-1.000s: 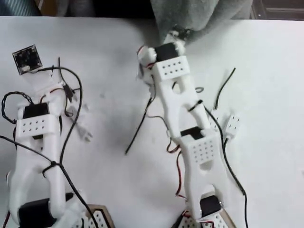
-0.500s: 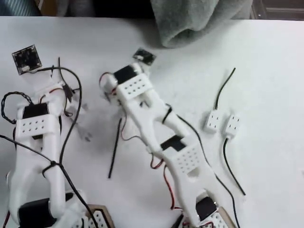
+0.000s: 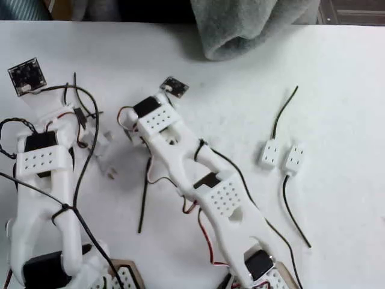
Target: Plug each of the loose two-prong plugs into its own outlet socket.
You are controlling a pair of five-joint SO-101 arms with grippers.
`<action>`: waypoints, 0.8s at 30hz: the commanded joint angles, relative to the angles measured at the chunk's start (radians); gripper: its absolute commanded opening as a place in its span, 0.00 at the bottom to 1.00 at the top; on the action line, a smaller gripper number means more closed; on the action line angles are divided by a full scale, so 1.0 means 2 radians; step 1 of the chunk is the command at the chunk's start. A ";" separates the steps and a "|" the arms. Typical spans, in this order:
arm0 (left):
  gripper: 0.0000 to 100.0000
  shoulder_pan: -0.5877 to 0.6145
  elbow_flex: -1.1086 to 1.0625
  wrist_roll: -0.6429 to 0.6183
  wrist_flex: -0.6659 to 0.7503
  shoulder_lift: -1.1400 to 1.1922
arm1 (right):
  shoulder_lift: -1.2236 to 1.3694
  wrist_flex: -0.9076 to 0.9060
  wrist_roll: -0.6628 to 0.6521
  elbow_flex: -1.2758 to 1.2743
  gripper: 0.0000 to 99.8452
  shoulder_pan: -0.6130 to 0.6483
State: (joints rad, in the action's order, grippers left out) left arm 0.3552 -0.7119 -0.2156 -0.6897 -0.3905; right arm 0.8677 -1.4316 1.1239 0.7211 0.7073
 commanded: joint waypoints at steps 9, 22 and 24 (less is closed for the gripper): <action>0.02 0.005 0.006 -0.005 0.011 -0.005 | -0.059 -0.125 -0.078 0.104 0.32 -0.059; 0.02 0.001 0.003 -0.005 0.012 -0.005 | -0.089 -0.126 -0.388 0.304 0.32 -0.135; 0.02 -0.007 0.005 -0.005 0.011 -0.006 | -0.090 -0.126 -0.424 0.324 0.32 -0.172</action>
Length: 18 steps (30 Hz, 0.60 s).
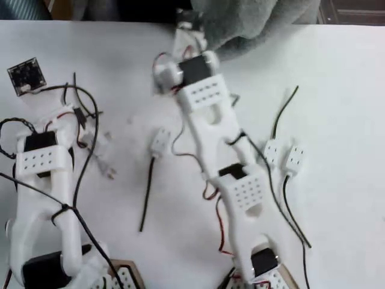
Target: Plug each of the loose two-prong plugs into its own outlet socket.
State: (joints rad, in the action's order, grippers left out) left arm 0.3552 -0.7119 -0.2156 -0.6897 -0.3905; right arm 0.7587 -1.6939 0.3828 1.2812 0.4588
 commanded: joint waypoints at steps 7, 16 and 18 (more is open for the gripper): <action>0.02 -0.068 0.021 -0.005 -0.031 -0.014 | -0.033 -0.011 -0.083 0.054 0.32 -0.188; 0.02 -0.115 0.119 0.055 -0.104 -0.043 | -0.052 -0.013 -0.085 -0.107 0.32 -0.326; 0.02 -0.139 0.138 0.063 -0.121 -0.028 | -0.057 -0.013 -0.084 -0.163 0.32 -0.351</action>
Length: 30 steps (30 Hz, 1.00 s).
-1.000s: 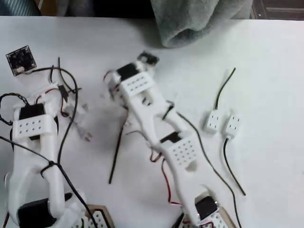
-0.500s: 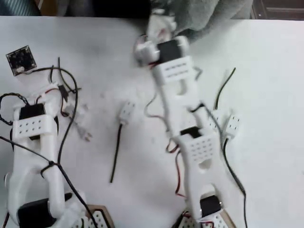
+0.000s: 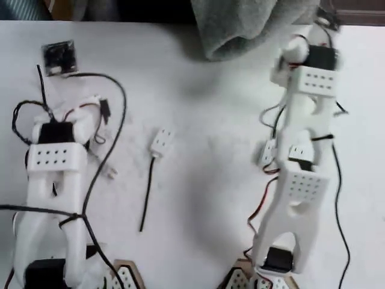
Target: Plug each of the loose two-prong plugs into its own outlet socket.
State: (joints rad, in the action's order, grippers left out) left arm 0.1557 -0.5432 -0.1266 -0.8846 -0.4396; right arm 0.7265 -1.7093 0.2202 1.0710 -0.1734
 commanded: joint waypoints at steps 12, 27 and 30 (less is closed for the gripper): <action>0.02 -0.076 0.288 0.075 -0.181 0.204 | -0.041 -0.001 -0.002 -0.307 0.32 -0.100; 0.02 -0.203 0.515 0.172 -0.338 0.396 | -0.013 0.062 -0.002 -0.443 0.32 -0.155; 0.02 -0.216 0.519 0.170 -0.337 0.428 | -0.013 0.063 -0.002 -0.443 0.32 -0.154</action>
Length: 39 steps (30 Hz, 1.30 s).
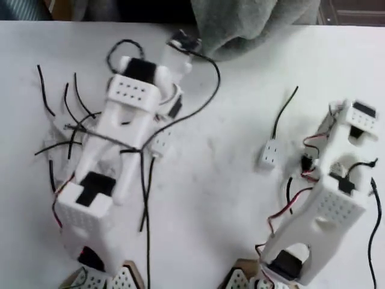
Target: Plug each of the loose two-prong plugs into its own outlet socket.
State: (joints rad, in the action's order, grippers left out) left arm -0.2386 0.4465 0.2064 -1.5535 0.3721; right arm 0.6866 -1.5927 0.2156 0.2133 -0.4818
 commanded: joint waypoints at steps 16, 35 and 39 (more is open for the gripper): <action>0.02 -0.015 0.019 -0.031 -0.017 0.051 | 0.007 0.007 0.000 -0.013 0.32 0.003; 0.02 0.006 -0.055 -0.014 0.031 0.048 | 0.007 0.007 0.000 -0.013 0.32 0.003; 0.02 0.003 -0.071 -0.021 0.050 0.047 | 0.007 0.007 0.000 -0.013 0.32 0.003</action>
State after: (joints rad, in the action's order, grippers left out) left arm -0.2171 0.3145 0.1726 -1.4983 0.4841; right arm 0.6897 -1.5896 0.2171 0.1979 -0.4757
